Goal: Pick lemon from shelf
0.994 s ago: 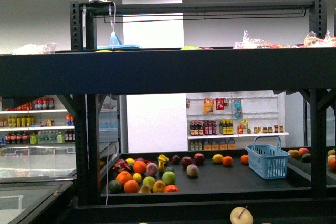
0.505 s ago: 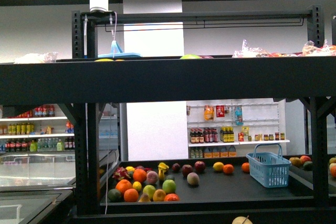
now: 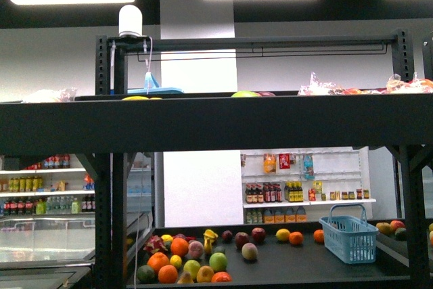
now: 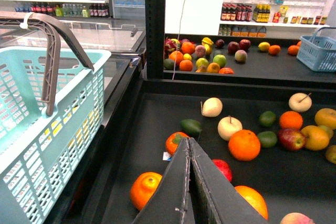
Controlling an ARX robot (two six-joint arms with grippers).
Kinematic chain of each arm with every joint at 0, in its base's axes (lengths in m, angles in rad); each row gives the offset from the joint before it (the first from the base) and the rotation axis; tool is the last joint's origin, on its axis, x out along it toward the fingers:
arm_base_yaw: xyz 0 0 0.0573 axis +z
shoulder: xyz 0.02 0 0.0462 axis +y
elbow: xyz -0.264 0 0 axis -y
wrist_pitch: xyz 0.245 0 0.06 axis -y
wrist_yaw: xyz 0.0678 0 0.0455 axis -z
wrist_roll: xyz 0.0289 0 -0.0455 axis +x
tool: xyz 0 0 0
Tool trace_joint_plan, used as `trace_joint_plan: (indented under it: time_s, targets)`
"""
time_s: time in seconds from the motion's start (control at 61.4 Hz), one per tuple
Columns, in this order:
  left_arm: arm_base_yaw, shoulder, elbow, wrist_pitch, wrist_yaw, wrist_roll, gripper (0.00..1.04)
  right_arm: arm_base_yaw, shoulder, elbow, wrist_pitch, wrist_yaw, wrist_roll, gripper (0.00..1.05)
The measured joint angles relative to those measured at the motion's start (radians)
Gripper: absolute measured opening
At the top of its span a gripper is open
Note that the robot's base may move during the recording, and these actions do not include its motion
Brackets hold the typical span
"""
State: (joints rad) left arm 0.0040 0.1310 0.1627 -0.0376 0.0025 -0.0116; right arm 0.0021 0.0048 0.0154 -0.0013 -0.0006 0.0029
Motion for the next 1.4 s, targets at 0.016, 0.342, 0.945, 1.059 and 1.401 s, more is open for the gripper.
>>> trace_joint_plan:
  time_s: [0.016, 0.342, 0.945, 1.059, 1.401]
  targets:
    - [0.0, -0.003, -0.006, 0.001, 0.0, 0.0, 0.03, 0.0, 0.0, 0.0, 0.0, 0.0, 0.0, 0.97]
    - [0.0, -0.058, -0.078, 0.021, -0.001, 0.0, 0.03, 0.0, 0.0, 0.0, 0.0, 0.0, 0.0, 0.97]
    - [-0.001, -0.126, -0.15, 0.032, -0.002, 0.001, 0.16, 0.0, 0.0, 0.0, 0.0, 0.0, 0.0, 0.97]
    - [-0.001, -0.126, -0.15, 0.032, -0.001, 0.001, 0.4, 0.0, 0.0, 0.0, 0.0, 0.0, 0.0, 0.97]
    - [-0.001, -0.126, -0.15, 0.032, -0.001, 0.002, 0.98, 0.0, 0.0, 0.0, 0.0, 0.0, 0.0, 0.97]
